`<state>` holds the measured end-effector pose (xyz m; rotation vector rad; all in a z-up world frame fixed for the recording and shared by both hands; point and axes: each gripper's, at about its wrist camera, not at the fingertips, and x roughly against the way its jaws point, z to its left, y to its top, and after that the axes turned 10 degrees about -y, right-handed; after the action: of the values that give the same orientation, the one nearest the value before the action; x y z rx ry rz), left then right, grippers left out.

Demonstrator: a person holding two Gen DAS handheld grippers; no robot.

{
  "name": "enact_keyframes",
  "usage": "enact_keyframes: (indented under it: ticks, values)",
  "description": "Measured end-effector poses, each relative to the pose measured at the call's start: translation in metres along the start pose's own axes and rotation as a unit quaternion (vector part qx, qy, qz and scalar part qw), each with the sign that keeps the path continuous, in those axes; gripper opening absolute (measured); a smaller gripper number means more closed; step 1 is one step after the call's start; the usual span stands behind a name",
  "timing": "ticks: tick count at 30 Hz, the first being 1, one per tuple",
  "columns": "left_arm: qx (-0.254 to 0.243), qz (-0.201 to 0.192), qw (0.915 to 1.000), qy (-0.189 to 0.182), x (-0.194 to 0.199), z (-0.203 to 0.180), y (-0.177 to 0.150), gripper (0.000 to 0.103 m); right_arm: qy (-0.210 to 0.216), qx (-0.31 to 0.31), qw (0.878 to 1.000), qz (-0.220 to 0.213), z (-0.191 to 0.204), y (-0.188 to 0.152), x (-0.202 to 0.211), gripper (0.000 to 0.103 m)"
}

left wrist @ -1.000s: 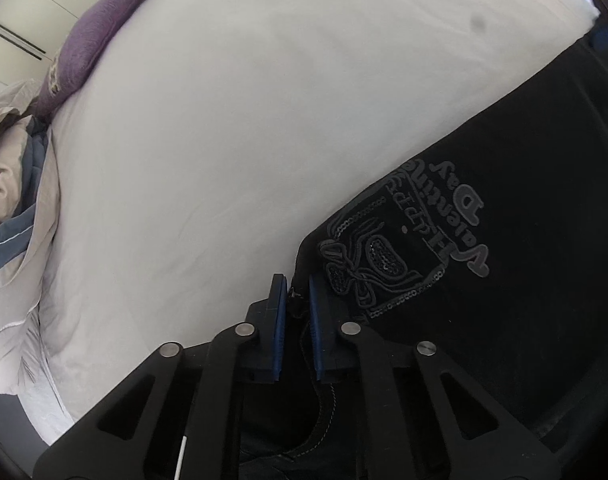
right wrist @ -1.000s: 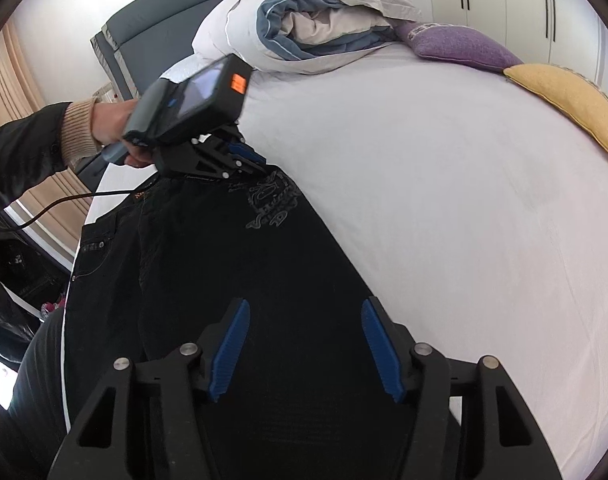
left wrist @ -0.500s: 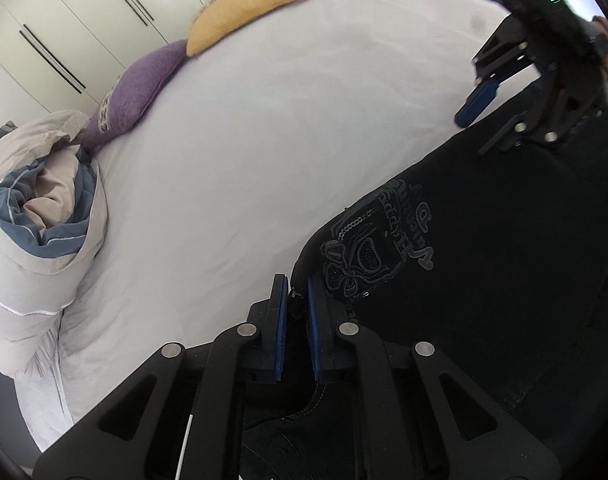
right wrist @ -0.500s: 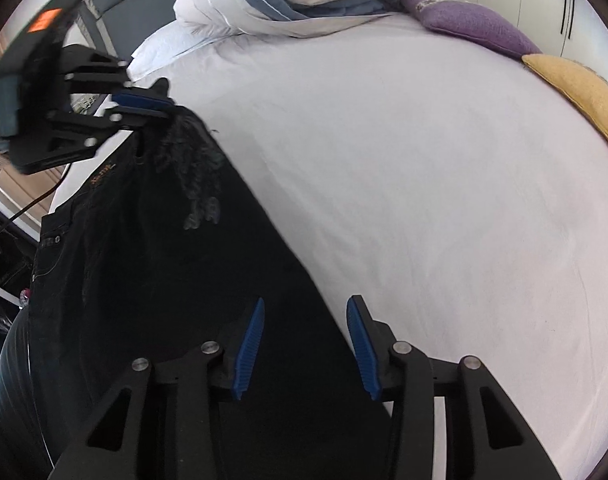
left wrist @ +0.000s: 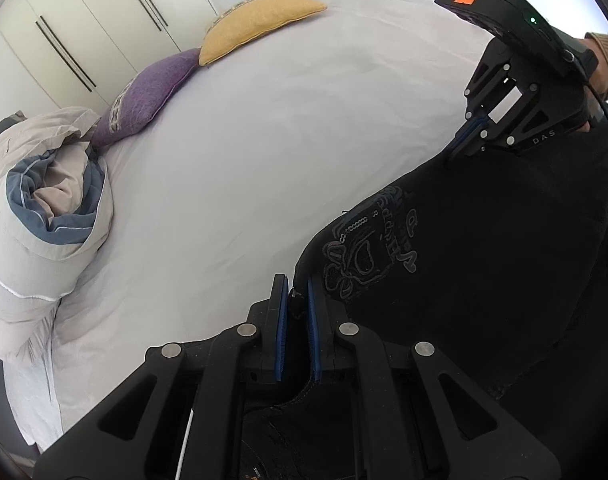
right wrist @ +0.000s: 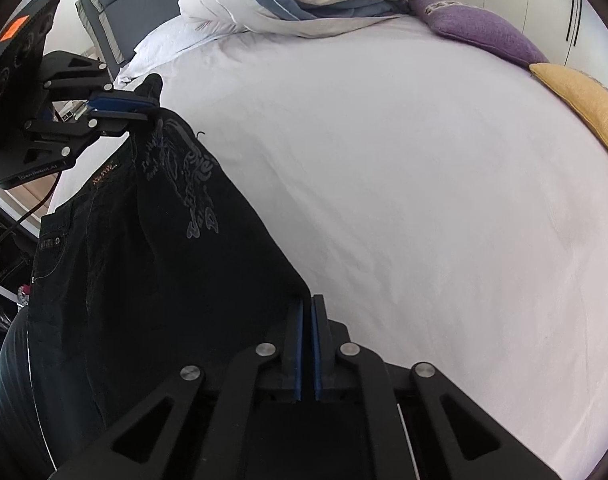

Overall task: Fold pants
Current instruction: 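Close the left tool on the waistband while the right tool grasps the waistband corner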

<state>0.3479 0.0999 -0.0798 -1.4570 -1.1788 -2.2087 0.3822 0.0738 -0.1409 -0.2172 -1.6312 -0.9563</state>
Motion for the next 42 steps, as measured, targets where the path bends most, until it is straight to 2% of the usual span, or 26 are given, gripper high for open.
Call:
enact_keyframes:
  ticks: [5,12,16,21,26,29,31,35,42]
  values:
    - [0.012,-0.015,0.9998,-0.002,0.017,-0.005,-0.002,0.008,-0.009,-0.003,1.000,-0.028,0.014,0.000,0.016,0.004]
    - [0.006,-0.018,0.9998,-0.010,0.041,-0.025,-0.014,0.008,-0.009,0.032,0.998,-0.062,0.072,-0.002,0.044,0.004]
    - [-0.006,-0.015,0.9998,-0.009,0.058,-0.043,-0.033,0.008,-0.026,0.067,0.995,-0.066,0.107,-0.016,0.061,0.004]
    - [-0.014,0.001,0.9999,0.002,0.076,-0.062,-0.071,0.008,-0.051,0.121,0.990,-0.058,0.152,-0.050,0.083,0.004]
    - [-0.029,0.027,0.9992,-0.003,0.084,-0.089,-0.116,0.008,-0.086,0.194,0.976,-0.048,0.203,-0.085,0.095,0.003]
    - [-0.062,0.046,0.9970,0.003,0.081,-0.117,-0.138,0.008,-0.125,0.263,0.956,-0.036,0.236,-0.105,0.091,0.003]
    - [-0.075,0.053,0.9957,-0.002,0.079,-0.132,-0.154,0.009,-0.134,0.301,0.944,-0.026,0.255,-0.120,0.087,0.003]
    - [-0.097,0.063,0.9932,-0.009,0.078,-0.156,-0.181,0.009,-0.145,0.345,0.927,-0.018,0.279,-0.142,0.084,0.003]
    - [-0.198,0.092,0.9752,0.036,0.071,-0.202,-0.226,0.009,-0.149,0.404,0.902,-0.018,0.325,-0.167,0.082,0.003]
